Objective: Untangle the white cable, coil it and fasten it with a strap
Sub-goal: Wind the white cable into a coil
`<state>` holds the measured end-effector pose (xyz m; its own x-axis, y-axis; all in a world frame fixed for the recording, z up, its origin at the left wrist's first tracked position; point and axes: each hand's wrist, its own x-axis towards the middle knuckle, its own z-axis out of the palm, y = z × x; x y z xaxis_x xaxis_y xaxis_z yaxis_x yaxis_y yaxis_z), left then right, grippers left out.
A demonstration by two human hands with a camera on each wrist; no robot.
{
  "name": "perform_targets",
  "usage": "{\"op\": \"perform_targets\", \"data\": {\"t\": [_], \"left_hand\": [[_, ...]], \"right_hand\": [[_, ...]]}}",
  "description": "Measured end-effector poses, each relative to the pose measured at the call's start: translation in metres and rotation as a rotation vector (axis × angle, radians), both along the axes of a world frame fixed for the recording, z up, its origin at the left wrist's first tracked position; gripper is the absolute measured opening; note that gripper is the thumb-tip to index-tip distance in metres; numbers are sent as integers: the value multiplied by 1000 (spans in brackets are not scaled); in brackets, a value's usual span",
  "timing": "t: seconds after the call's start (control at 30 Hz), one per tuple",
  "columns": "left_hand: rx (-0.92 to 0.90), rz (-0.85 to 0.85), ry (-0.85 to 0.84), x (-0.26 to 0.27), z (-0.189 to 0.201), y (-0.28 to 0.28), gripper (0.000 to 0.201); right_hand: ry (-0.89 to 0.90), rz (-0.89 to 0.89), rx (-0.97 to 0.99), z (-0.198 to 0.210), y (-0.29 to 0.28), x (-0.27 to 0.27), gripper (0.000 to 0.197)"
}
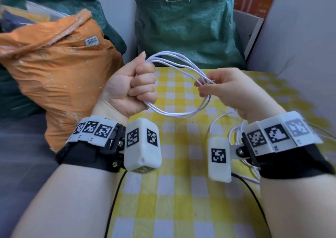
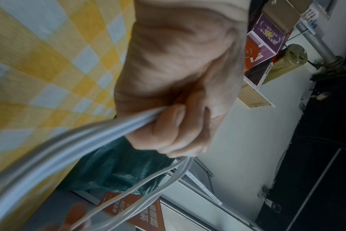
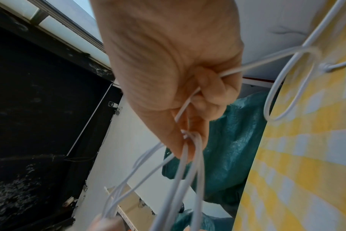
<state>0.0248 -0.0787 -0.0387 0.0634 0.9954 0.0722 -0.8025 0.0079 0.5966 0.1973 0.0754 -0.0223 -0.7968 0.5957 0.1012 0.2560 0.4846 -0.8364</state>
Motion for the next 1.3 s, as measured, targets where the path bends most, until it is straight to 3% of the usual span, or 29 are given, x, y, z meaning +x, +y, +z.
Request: {"op": "perform_targets", "data": {"t": [0.2,0.37,0.5,0.8,0.87,0.97,1.1,1.3], "left_hand": [[-56,61,-84,-2,-1,-1,49],[-174,375,88,5,3,2,36],[-222,425,122,6,1,4,46],[-186,448,139,7,4,1,45],[-152,497,87,0,2,-2,46],[-52,550,-119,-17,-3,-13,38],[45,603,-369,-37,-10,-27,46],[78,791,-530,-41,-14,-28,49]], "right_hand": [[-53,-57,66,-1,1,2,20],[-79,-89,78,2,6,5,16],[-48,-79,48,2,10,7,17],[-1,-78,36,-2,11,3,14],[15,-98,23,-3,12,4,19],[90,-176,25,-2,17,7,28],[162,-304,64,-4,24,7,25],[247,-441,41,-7,30,7,16]]}}
